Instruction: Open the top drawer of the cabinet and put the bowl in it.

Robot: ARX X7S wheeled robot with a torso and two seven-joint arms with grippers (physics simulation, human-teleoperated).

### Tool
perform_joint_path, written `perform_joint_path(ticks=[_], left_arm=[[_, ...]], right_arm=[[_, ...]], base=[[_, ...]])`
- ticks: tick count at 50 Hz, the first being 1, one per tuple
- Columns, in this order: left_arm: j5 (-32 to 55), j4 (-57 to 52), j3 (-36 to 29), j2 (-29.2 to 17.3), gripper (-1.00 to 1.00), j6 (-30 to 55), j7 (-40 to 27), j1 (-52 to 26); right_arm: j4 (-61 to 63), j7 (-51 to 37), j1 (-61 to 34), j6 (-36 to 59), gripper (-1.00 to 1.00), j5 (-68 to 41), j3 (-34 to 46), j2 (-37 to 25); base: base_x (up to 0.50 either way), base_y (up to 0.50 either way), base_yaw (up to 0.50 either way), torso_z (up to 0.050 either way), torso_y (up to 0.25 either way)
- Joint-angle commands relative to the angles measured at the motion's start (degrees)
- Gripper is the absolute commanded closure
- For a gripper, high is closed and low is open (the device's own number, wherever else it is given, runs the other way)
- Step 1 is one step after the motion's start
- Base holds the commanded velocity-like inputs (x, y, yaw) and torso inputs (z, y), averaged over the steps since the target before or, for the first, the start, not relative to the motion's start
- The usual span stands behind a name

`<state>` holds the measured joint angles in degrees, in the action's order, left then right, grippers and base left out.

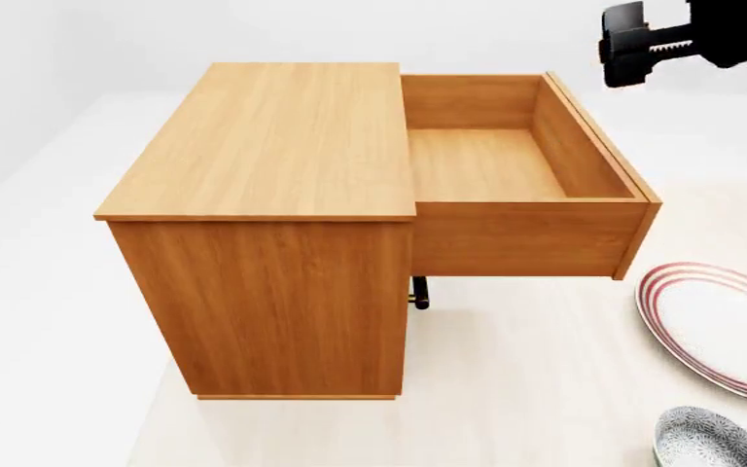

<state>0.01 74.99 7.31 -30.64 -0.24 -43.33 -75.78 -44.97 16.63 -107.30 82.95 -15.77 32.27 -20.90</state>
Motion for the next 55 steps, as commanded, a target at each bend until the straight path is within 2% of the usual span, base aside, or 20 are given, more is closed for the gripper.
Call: perform_joint_path(ticks=[1,5,8,10,13,18,21,26,29,31,36,43,55], left_arm=[[-0.08,0.00,-0.09,-0.01,-1.00,0.00,0.01,0.05],[-0.01,0.00,-0.05,0.05,-1.00,0.12,0.02,0.01],[-0.03,0.00,-0.06,0.12,-1.00,0.13,-0.12,0.20],[-0.09,0.00,-0.16,0.14,-1.00,0.28,-0.21,0.19],[-0.07,0.00,-0.19,0.12,-1.00,0.49,-0.27,0.13],[0.05,0.00,-0.08,0.16,-1.00,0.47,-0.48,0.16],[0.18,0.00,0.22,0.18,-1.00,0.28,-0.36,0.30],[0.15,0.00,0.59,0.24,-1.00,0.24,-0.27,0.29],[0.11,0.00,0.68,0.23,-1.00,0.52,-0.25,0.01],[0.11,0.00,0.78,0.24,-1.00,0.52,-0.21,0.00],[-0.02,0.00,0.77,0.18,-1.00,0.21,-0.32,0.32],[-0.07,0.00,0.53,0.29,-1.00,-0.30,-0.68,0.45],[-0.04,0.00,0.46,0.35,-1.00,-0.50,-0.39,0.55]], right_arm=[[15.54,-19.02,-2.99,7.00,-1.00,-26.03,-4.83,-11.46],[23.55,-34.82,0.25,6.84,-1.00,-43.56,-8.84,-18.56],[33.78,-38.93,5.19,6.32,-1.00,-46.97,-10.69,-24.49],[35.90,-43.26,6.90,6.87,-1.00,-53.28,-11.26,-28.20],[39.85,-49.21,5.81,6.88,-1.00,-64.82,-4.53,-37.23],[38.97,-61.55,1.78,6.80,-1.00,-87.10,3.67,-48.62],[40.65,-63.55,-2.46,6.84,-1.00,-92.87,11.77,-54.04],[42.90,-67.12,-0.19,4.21,-1.00,-106.14,16.04,-61.79],[47.69,-64.20,3.38,2.55,-1.00,-106.83,18.06,-66.21],[49.15,-61.25,5.50,-2.04,-1.00,-109.15,19.77,-68.82],[47.31,-57.14,8.28,-4.44,-1.00,-108.94,22.25,-69.10],[47.53,-53.26,11.28,-5.68,-1.00,-103.02,24.87,-69.10],[44.81,-47.13,13.47,1.72,-1.00,-90.78,26.42,-69.10]], base=[[0.00,0.00,0.00,0.000,0.000],[0.00,0.00,0.00,0.000,0.000],[0.00,0.00,0.00,0.000,0.000],[0.00,0.00,0.00,0.000,0.000],[0.00,0.00,0.00,0.000,0.000],[0.00,0.00,0.00,0.000,0.000],[0.00,0.00,0.00,0.000,0.000],[0.00,0.00,0.00,0.000,0.000],[0.00,0.00,0.00,0.000,0.000],[0.00,0.00,0.00,0.000,0.000],[0.00,0.00,0.00,0.000,0.000],[0.00,0.00,0.00,0.000,0.000],[0.00,0.00,0.00,0.000,0.000]])
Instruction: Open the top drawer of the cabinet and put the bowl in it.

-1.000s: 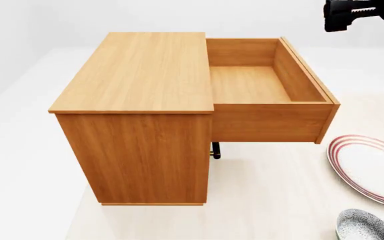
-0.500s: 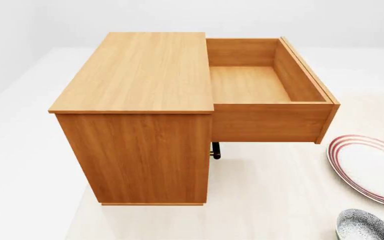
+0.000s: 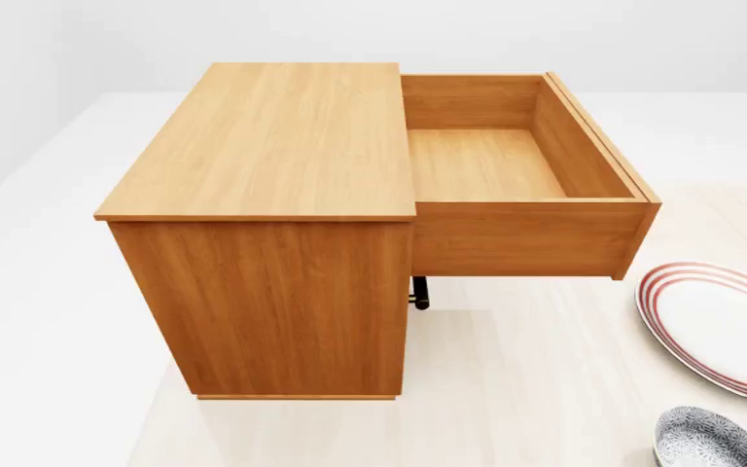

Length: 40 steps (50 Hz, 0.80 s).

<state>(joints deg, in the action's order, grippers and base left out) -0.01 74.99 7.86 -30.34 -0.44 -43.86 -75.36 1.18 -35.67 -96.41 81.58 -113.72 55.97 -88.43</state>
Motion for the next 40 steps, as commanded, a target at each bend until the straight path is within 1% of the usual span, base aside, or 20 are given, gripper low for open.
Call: perform_joint_path(ticks=[1,4,7,16,23,32,40], left_arm=[[-0.01,0.00,-0.10,0.04,-1.00,-0.26,0.17,0.09],[0.03,0.00,-0.06,-0.01,-1.00,-0.14,0.29,0.00],[0.02,0.00,-0.08,0.00,-1.00,-0.20,0.32,0.07],[0.05,0.00,0.01,0.00,-1.00,-0.14,0.22,0.02],[0.02,0.00,0.01,0.03,-1.00,-0.40,0.27,0.12],[0.02,0.00,0.01,0.03,-1.00,-0.11,0.43,-0.02],[0.01,0.00,-0.03,0.09,-1.00,-0.34,0.37,0.21]], right_arm=[[-1.49,5.55,2.83,3.25,-1.00,8.11,2.92,-1.57],[-1.68,7.50,3.67,2.30,-1.00,10.90,3.60,-1.57],[-1.53,8.58,5.39,-0.66,-1.00,12.44,5.16,-1.57],[0.79,11.95,14.39,-15.98,-1.00,15.13,13.80,-1.57],[2.55,12.14,19.69,-24.64,-1.00,15.82,18.87,-1.57],[3.60,12.40,23.94,-31.38,-1.00,16.67,22.88,-1.57],[3.55,12.70,25.93,-34.16,-1.00,17.00,24.67,-1.56]], base=[[0.00,0.00,0.00,0.000,0.000],[0.00,0.00,0.00,0.000,0.000],[0.00,0.00,0.00,0.000,0.000],[0.00,0.00,0.00,0.000,0.000],[0.00,0.00,0.00,0.000,0.000],[0.00,0.00,0.00,0.000,0.000],[0.00,0.00,0.00,0.000,0.000]])
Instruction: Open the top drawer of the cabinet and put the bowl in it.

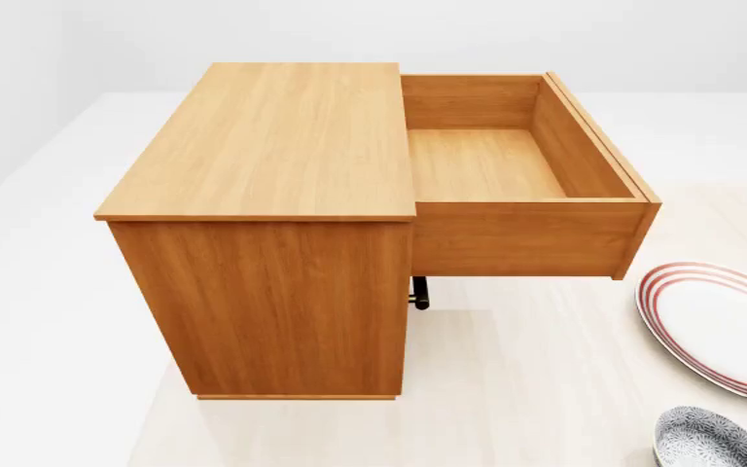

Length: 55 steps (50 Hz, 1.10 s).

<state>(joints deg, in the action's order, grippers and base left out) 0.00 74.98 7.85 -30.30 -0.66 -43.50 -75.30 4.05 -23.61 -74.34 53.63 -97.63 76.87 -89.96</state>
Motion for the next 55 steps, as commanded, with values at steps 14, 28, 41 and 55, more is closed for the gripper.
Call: perform_joint_path(ticks=[14,28,41,55], left_arm=[[0.04,0.00,0.20,0.04,-1.00,-0.07,0.21,0.12],[-0.04,0.00,0.45,0.02,-1.00,-0.24,0.47,0.13],[0.02,0.00,0.39,-0.03,-1.00,-0.23,0.72,0.11],[0.02,0.00,0.28,-0.03,-1.00,-0.11,0.65,0.06]], right_arm=[[-0.05,1.17,6.88,-10.87,-1.00,1.88,6.33,2.59],[-3.56,0.46,7.70,-12.69,-1.00,2.14,6.66,6.03],[-8.88,0.20,8.77,-15.83,-1.00,2.17,6.78,9.19],[-15.25,3.96,12.15,-20.08,-1.00,2.95,8.15,14.18]], base=[[0.00,0.00,0.00,0.000,0.000],[0.00,0.00,0.00,0.000,0.000],[0.00,0.00,0.00,0.000,0.000],[0.00,0.00,0.00,0.000,0.000]])
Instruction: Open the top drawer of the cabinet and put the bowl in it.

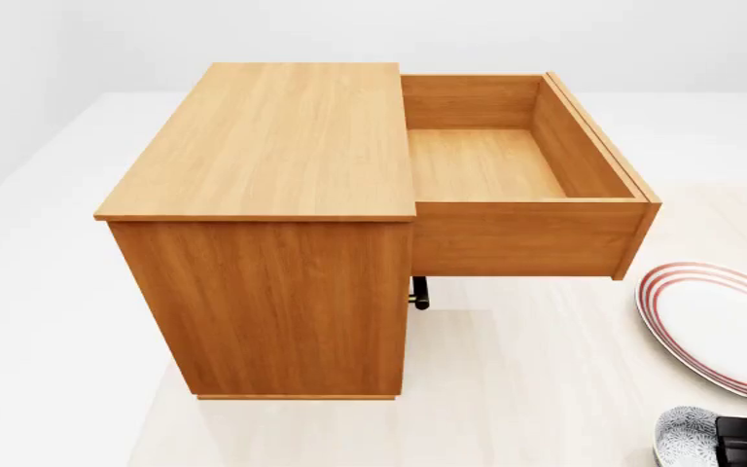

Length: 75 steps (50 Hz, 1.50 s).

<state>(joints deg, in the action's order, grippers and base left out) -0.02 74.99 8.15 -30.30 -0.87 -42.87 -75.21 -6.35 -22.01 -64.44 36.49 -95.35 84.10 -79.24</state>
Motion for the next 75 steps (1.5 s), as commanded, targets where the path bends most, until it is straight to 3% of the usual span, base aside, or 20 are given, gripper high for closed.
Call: perform_joint_path(ticks=[1,26,27,45,53,64,75], left_arm=[[0.03,0.00,-0.01,-0.03,-1.00,0.12,0.03,-0.03],[-0.01,0.00,0.18,-0.02,-1.00,0.17,-0.07,-0.06],[-0.09,0.00,0.06,0.00,-1.00,0.14,-0.12,-0.02],[0.09,0.00,0.03,0.01,-1.00,0.20,-0.08,0.02],[0.06,0.00,0.18,0.06,-1.00,0.34,-0.16,-0.05],[0.15,0.00,0.51,-0.03,-1.00,0.69,0.15,-0.08],[0.05,0.00,0.88,0.00,-1.00,0.83,0.00,-0.11]], right_arm=[[-5.43,2.56,2.48,-3.21,-1.00,0.78,1.00,3.78],[-11.91,7.59,6.93,-6.06,-1.00,4.03,3.56,9.42],[-11.67,8.02,6.93,-6.05,1.00,4.73,3.78,9.47],[-7.14,9.04,7.08,-6.75,1.00,7.03,4.11,7.76],[4.13,6.86,3.86,-7.58,1.00,8.22,1.73,0.55],[17.69,-0.29,-4.86,0.93,1.00,5.88,-5.31,-9.54],[16.22,-9.05,-10.97,5.89,1.00,4.85,-11.72,-10.74]], base=[[0.00,0.00,0.00,0.000,0.000],[0.00,0.00,0.00,0.000,0.000],[0.00,0.00,0.00,0.000,0.000],[0.00,0.00,0.00,0.000,0.000],[0.00,0.00,0.00,0.000,0.000],[0.00,0.00,0.00,0.000,0.000],[0.00,0.00,0.00,0.000,0.000]])
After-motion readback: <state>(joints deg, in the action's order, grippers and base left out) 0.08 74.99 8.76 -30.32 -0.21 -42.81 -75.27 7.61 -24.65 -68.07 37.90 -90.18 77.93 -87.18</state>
